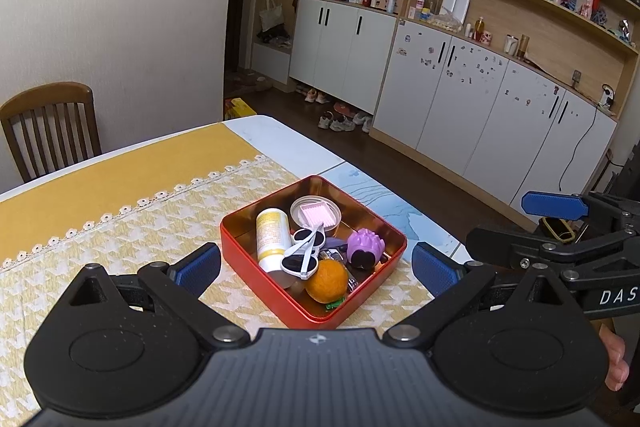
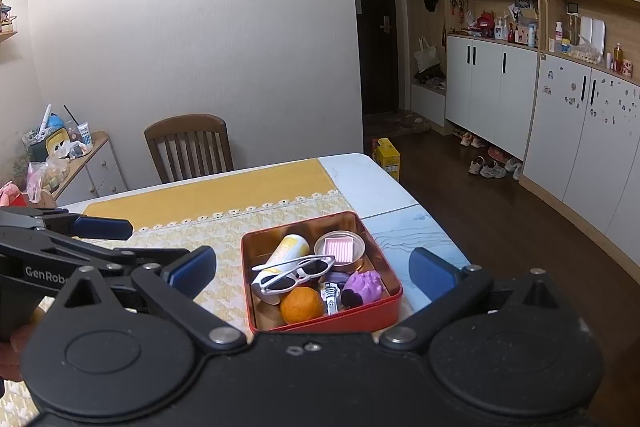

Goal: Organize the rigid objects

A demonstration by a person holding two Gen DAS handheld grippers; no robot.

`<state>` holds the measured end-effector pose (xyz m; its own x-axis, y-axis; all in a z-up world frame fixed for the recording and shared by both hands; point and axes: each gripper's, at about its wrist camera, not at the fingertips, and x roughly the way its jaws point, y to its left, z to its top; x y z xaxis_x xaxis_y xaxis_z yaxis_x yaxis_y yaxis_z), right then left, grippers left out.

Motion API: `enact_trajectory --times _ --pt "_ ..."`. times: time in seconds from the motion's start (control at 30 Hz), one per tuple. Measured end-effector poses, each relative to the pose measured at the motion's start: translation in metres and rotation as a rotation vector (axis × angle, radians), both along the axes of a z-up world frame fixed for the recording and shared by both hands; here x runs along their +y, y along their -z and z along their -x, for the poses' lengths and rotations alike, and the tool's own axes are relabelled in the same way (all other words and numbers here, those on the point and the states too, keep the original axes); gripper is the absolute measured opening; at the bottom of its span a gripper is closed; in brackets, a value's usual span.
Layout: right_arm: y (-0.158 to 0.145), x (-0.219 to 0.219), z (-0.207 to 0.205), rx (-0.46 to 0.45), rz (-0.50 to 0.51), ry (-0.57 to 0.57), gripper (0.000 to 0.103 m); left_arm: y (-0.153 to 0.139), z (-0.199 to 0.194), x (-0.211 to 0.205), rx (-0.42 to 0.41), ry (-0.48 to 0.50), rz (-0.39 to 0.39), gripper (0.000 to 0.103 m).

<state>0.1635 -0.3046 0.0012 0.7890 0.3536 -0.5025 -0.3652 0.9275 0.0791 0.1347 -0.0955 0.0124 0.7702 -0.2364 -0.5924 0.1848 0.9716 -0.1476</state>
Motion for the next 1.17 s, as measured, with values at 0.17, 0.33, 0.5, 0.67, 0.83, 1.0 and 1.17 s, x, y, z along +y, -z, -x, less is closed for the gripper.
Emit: enact_trajectory --times 0.17,0.33,0.5,0.67,0.83,1.0,1.17 --pt "0.0 -0.001 0.0 0.0 0.003 0.008 0.103 -0.001 0.0 -0.001 -0.001 -0.001 -0.001 0.102" --pt "0.0 -0.002 -0.001 0.002 0.004 0.013 0.103 0.0 -0.003 -0.001 -0.002 -0.01 -0.002 0.102" --pt "0.001 0.001 -0.002 0.006 0.006 0.019 0.103 0.002 -0.007 0.002 0.0 -0.021 0.002 0.102" --pt "0.001 0.002 -0.003 0.007 0.009 0.02 0.103 0.003 -0.01 0.003 0.001 -0.028 0.004 0.102" --pt "0.003 0.003 -0.005 0.012 0.008 0.023 0.103 0.006 -0.011 0.004 0.011 -0.036 0.006 0.102" --pt "0.003 0.003 -0.007 0.017 0.012 0.03 0.103 0.006 -0.012 0.003 0.015 -0.044 0.008 0.102" --pt "0.003 0.002 -0.008 0.018 0.009 0.03 0.103 0.005 -0.011 0.003 0.007 -0.049 0.004 0.102"
